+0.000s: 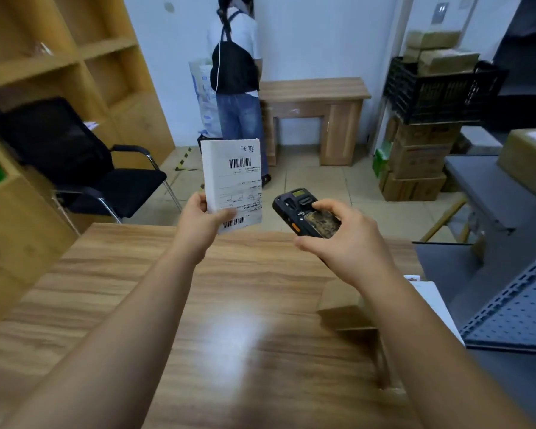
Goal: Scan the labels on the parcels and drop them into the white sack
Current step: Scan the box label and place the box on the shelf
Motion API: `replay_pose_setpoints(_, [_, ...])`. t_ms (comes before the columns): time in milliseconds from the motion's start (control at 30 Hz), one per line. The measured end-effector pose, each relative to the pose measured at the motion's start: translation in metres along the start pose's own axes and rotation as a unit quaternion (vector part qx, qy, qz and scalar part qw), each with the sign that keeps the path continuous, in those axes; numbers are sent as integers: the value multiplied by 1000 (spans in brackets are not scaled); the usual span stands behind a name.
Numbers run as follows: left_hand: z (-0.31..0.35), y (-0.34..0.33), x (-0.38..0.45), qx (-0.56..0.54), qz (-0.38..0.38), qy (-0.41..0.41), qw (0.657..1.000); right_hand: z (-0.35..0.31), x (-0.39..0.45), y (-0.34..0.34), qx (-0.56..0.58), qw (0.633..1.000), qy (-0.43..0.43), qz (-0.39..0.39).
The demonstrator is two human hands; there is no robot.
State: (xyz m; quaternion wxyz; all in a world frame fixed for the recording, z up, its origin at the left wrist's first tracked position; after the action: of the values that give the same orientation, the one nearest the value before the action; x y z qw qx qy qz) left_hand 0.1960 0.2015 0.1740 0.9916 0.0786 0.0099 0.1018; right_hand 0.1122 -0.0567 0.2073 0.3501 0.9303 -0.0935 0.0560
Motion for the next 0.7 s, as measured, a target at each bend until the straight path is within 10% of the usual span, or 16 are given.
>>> replay_pose_setpoints(700, [6,103,51,-44,-8,-23,999,-97,-26,-60,-56,998,-15,-34])
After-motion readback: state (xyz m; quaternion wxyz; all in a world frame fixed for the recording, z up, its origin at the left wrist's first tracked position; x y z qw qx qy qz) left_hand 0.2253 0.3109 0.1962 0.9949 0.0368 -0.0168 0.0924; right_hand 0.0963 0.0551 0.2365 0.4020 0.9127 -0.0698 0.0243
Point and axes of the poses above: each hand's wrist, its own x-axis towards the middle knuckle, its own y-axis out of the back of the hand, z = x × y, the point moved 5 cm from there along x, towards the middle knuckle, and after that the axes turned 2 degrees about -x, right-handed, at the moved point
